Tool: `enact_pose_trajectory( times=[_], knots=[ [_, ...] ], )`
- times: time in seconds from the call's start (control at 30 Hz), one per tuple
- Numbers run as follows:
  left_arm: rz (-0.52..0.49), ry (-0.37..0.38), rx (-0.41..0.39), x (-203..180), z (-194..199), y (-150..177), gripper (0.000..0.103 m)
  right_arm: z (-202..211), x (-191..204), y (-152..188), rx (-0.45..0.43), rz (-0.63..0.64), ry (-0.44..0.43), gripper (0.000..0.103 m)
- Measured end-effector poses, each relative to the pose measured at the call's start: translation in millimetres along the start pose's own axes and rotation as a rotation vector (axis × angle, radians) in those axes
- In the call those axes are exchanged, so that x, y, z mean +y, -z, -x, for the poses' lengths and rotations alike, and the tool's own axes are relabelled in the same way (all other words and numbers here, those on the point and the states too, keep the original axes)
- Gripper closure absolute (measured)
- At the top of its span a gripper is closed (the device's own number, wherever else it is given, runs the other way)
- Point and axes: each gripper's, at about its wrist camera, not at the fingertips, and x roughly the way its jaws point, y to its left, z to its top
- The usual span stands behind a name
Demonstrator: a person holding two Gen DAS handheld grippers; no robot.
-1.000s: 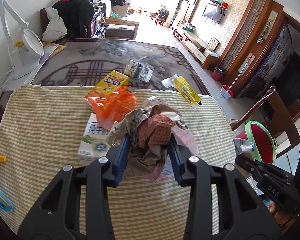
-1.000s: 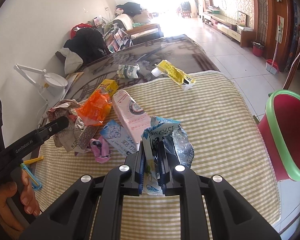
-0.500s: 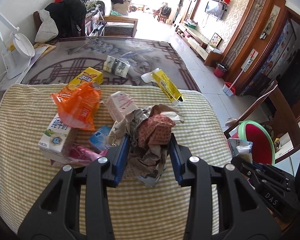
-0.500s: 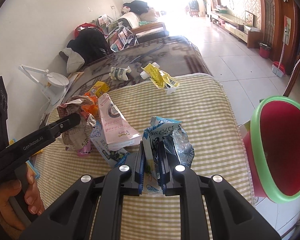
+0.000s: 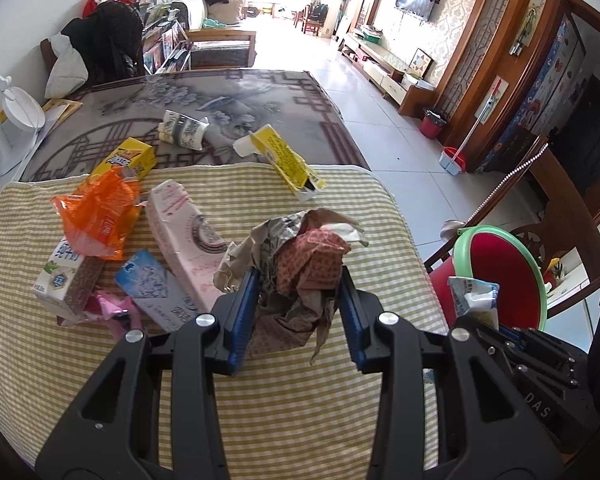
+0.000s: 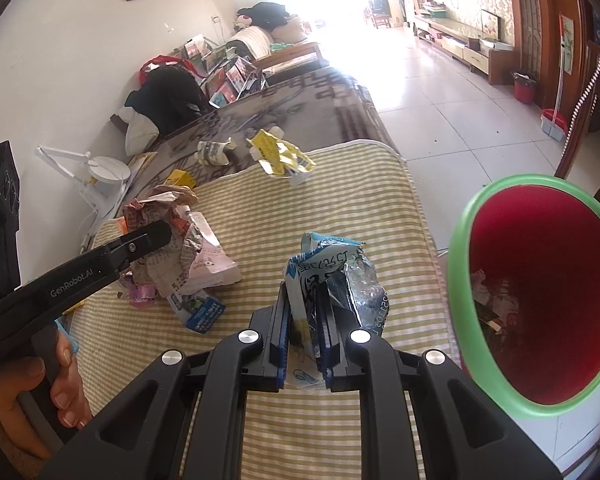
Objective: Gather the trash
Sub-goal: 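Carry the wrapper and paper ball to the red bin with both tools, then open the right tool over the bin while the left tool releases the paper ball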
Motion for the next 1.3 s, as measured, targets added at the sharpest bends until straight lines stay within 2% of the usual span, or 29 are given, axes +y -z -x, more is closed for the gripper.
enact_pose_trajectory(
  times=[0.83, 1.13, 1.3],
  knots=[
    [-0.114, 0.045, 0.03, -85, -26, -7, 0.065, 37, -118, -14, -0.073, -0.178, 0.114, 0.09],
    [-0.129, 0.053, 0.032, -98, -26, -5, 0.065, 42, -137, -13, -0.084, -0.199, 0.14, 0.09],
    [-0.158, 0.077, 0.036, -110, -26, -3, 0.065, 44, -151, -12, -0.091, -0.216, 0.184, 0.09]
  ],
)
